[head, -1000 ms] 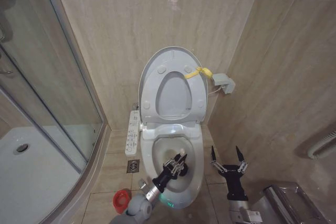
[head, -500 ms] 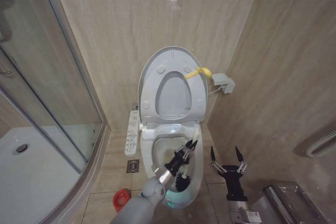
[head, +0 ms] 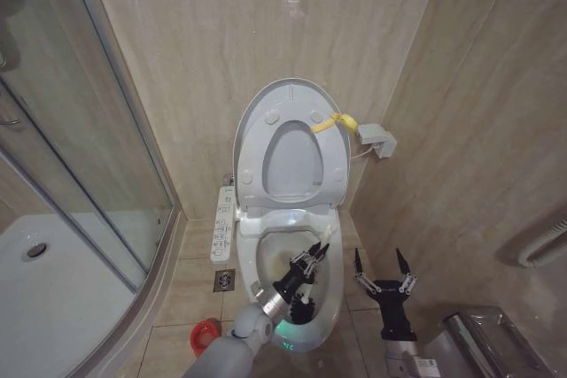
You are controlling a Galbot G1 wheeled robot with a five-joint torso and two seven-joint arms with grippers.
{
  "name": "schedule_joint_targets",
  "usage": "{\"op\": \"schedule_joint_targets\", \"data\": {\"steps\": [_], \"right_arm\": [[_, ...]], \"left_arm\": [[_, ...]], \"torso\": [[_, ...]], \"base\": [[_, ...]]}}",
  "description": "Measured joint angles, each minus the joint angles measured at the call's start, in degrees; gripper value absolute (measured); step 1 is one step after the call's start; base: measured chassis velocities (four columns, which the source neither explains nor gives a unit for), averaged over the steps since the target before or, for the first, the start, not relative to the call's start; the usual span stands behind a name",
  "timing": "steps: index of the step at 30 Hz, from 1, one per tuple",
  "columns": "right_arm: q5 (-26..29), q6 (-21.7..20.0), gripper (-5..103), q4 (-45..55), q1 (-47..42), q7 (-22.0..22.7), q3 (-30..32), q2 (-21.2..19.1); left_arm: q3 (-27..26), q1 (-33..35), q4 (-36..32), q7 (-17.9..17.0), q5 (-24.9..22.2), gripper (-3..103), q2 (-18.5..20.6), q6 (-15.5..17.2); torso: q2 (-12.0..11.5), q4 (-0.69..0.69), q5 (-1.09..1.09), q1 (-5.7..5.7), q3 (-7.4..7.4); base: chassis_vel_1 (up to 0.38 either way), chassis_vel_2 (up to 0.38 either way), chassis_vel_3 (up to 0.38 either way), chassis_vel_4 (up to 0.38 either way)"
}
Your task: Open the toilet lid, clean the toilet bowl with a toilet brush, close the toilet lid, and flush.
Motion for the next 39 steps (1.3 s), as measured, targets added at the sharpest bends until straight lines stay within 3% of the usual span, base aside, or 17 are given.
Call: {"op": "schedule_joint_targets", "data": {"steps": [10,17,22,23,31,39], "right_arm": [[-0.35,0.05,100,0.81,-0.55,-0.11,-0.09,0.08],[-0.94,0.58,100,0.99,-0.82,-0.42,-0.6,0.57],[-1.14,0.76,100,1.01,-0.81,-0.55,-0.98,0.77],[-1.23,0.79,100,1.02,-0.76,-0.63,-1.21,0.8],[-1.45,0.82,100,1.01,-0.37,-0.72,-2.18,0.45],[-0.78,1.0,100,0.73,-0.3,-0.71,-1.79,-0.9]], "left_arm": [[-2.47,3.37,-4.94,-0.57,1.59,17,8.4,-0.04],[-6.09,11.61,-9.86,-0.69,2.52,16,17.29,-0.95],[-7.96,14.92,-11.19,-0.69,3.09,16,19.65,-1.56],[-8.79,16.76,-11.24,-0.69,3.48,16,20.68,-2.02],[-9.94,18.78,-7.82,-0.99,5.23,16,17.62,-2.65],[-8.16,15.76,-3.27,-2.83,7.02,16,11.97,-1.26]], "torso": [[0.01,0.02,-0.01,-0.01,0.0],[0.01,0.03,0.0,-0.01,0.0],[0.01,-0.01,0.0,-0.01,0.0],[0.01,0.04,0.02,-0.01,0.0],[0.01,0.01,0.02,-0.01,0.0],[0.01,0.03,0.04,-0.01,0.0]], "base": [[0.0,0.0,0.0,0.0],[0.0,0.0,0.0,0.0],[0.0,0.0,0.0,0.0],[0.0,0.0,0.0,0.0],[0.0,0.0,0.0,0.0],[0.0,0.0,0.0,0.0]]}}
